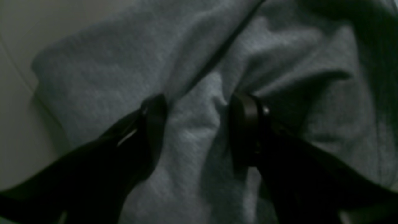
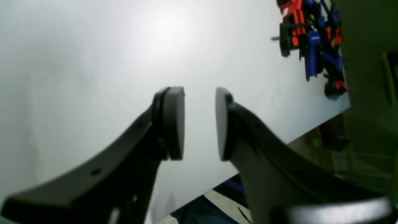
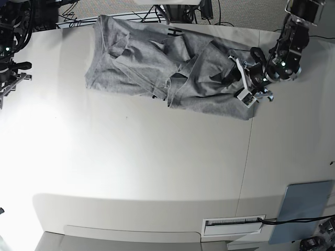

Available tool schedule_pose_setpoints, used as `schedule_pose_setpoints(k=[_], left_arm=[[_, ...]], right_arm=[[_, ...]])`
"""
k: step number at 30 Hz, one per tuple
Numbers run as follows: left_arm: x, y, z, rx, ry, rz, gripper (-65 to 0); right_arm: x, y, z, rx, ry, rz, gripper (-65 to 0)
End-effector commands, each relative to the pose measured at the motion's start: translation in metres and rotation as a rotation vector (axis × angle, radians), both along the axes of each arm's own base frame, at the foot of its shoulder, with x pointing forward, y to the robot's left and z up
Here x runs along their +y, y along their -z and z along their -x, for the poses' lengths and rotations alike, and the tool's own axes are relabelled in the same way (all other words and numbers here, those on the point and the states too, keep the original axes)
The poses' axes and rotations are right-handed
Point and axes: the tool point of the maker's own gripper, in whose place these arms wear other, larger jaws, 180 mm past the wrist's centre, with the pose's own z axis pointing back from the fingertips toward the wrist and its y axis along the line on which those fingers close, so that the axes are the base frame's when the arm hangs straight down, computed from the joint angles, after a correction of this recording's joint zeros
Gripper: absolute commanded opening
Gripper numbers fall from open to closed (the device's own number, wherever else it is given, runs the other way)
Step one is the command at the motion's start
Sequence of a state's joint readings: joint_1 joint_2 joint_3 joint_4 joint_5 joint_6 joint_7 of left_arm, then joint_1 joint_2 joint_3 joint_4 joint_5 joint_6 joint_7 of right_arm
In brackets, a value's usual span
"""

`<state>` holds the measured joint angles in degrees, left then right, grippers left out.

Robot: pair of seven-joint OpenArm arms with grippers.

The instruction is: Fold the T-shirt properly

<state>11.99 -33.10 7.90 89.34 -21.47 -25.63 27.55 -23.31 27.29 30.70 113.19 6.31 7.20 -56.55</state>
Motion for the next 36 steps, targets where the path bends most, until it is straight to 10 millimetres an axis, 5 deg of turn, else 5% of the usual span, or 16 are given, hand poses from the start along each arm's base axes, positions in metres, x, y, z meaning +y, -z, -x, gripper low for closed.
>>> schedule_pose_setpoints(k=[1, 6, 12, 16, 22, 29, 33, 36], left_arm=[[0.045, 0.041, 0.047, 0.203, 0.013, -0.242, -32.2], [0.037, 0.03, 0.045, 0.194, -0.088, -0.106, -32.2], [0.009, -0.03, 0.012, 0.044, -0.093, 0.156, -32.2], [0.005, -0.053, 0.001, -0.009, -0.111, 0.2, -32.2], [0.004, -0.057, 0.0, -0.02, -0.107, 0.198, -32.2], [0.004, -0.059, -0.003, -0.03, -0.107, 0.202, -32.2], [0.004, -0.059, -0.004, -0.031, -0.107, 0.202, -32.2], [0.004, -0.059, -0.004, -0.031, -0.107, 0.202, -32.2]], right_arm=[[-0.004, -0.015, -0.007, -0.039, -0.013, 0.039, -47.7], [0.009, -0.007, -0.011, -0.027, -0.068, -0.032, -47.7], [0.055, 0.026, -0.005, 0.109, -0.216, -0.274, -47.7], [0.081, 0.035, -0.002, 0.129, -0.307, -0.388, -47.7], [0.124, 0.045, 0.015, 0.146, -0.415, -0.61, -47.7], [0.141, 0.056, 0.029, 0.184, -0.422, -0.694, -46.8], [0.169, 0.072, 0.045, 0.258, -0.527, -0.737, -30.7], [0.198, 0.085, 0.059, 0.298, -0.595, -0.799, -28.3]])
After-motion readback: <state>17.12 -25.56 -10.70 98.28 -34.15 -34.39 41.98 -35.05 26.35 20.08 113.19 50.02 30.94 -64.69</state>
